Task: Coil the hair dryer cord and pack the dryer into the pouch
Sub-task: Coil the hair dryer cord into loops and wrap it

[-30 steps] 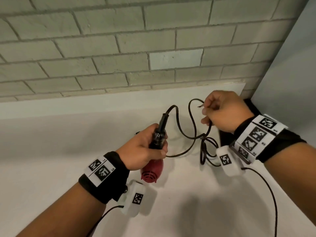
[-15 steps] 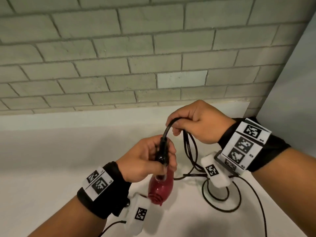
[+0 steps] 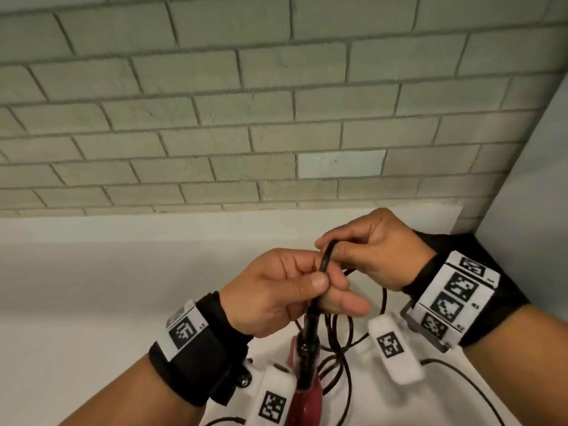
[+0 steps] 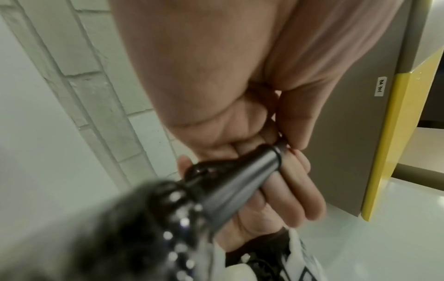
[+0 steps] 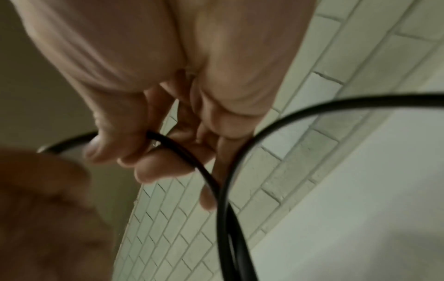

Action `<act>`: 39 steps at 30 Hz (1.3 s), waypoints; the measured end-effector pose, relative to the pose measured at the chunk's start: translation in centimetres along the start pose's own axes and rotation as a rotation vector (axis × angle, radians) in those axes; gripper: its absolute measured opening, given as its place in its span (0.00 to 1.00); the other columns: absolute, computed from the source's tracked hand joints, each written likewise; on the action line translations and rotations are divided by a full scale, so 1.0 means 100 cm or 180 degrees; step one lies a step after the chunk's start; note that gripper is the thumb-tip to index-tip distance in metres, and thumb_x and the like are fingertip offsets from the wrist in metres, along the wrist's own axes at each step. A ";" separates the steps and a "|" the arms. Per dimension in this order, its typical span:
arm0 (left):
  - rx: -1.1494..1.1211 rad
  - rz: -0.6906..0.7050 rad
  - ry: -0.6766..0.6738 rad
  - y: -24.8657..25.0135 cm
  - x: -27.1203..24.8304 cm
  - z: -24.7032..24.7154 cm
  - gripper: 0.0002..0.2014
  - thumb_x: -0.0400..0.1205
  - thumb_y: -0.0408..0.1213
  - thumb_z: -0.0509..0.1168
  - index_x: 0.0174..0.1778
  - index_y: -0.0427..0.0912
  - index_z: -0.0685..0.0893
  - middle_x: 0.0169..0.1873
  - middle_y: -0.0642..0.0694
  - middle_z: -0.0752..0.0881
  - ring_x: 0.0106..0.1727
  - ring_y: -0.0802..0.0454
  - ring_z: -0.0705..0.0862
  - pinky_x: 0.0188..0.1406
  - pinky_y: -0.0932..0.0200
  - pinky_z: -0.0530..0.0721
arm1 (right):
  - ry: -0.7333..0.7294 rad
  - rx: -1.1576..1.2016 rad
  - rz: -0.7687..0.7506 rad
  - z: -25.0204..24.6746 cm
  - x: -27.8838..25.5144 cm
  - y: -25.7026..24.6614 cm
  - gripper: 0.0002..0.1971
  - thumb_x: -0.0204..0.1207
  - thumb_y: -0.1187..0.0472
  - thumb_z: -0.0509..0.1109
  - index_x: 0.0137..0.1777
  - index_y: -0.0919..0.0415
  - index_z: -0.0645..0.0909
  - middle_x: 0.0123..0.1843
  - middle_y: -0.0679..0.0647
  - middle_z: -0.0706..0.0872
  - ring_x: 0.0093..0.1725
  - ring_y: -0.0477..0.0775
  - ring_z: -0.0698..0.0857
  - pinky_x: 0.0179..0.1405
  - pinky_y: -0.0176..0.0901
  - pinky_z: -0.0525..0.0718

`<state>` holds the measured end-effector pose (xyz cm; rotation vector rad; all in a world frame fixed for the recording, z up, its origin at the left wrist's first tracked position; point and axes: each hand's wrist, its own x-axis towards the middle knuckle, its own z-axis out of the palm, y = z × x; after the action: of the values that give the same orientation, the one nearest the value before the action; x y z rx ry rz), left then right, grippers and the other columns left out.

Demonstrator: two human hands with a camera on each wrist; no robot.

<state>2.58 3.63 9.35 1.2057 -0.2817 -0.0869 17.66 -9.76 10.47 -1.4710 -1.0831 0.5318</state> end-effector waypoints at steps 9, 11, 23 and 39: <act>-0.0975 0.0415 0.1425 0.009 0.012 0.006 0.20 0.86 0.40 0.53 0.67 0.32 0.78 0.35 0.36 0.89 0.10 0.58 0.72 0.15 0.65 0.76 | 0.0482 -0.0585 0.0319 0.051 -0.020 0.029 0.13 0.82 0.55 0.68 0.40 0.58 0.88 0.33 0.59 0.91 0.30 0.58 0.90 0.39 0.60 0.91; -0.1048 0.0398 0.1708 0.013 0.014 0.001 0.17 0.88 0.40 0.51 0.66 0.36 0.77 0.48 0.42 0.93 0.19 0.55 0.83 0.18 0.64 0.80 | 0.0384 -0.1335 0.0159 0.056 -0.029 0.033 0.08 0.82 0.59 0.66 0.44 0.56 0.86 0.31 0.50 0.88 0.27 0.49 0.86 0.35 0.51 0.87; 0.2215 0.0294 0.2237 -0.013 0.016 -0.010 0.12 0.87 0.32 0.59 0.55 0.39 0.88 0.57 0.48 0.90 0.63 0.60 0.84 0.57 0.67 0.82 | -0.0793 -0.3496 -0.0037 0.043 -0.031 -0.039 0.09 0.82 0.53 0.56 0.49 0.49 0.77 0.47 0.43 0.84 0.50 0.52 0.84 0.74 0.60 0.64; 0.1254 0.0158 0.0949 0.008 -0.002 -0.002 0.21 0.83 0.41 0.61 0.33 0.23 0.76 0.14 0.48 0.71 0.18 0.51 0.61 0.20 0.59 0.60 | -0.0749 -0.1659 -0.0256 -0.004 -0.007 -0.049 0.05 0.78 0.56 0.71 0.43 0.54 0.82 0.32 0.52 0.83 0.33 0.56 0.84 0.37 0.50 0.85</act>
<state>2.35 4.14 10.04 1.5800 -0.0663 0.1997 16.06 -11.09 14.97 -1.8334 -1.5416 0.3861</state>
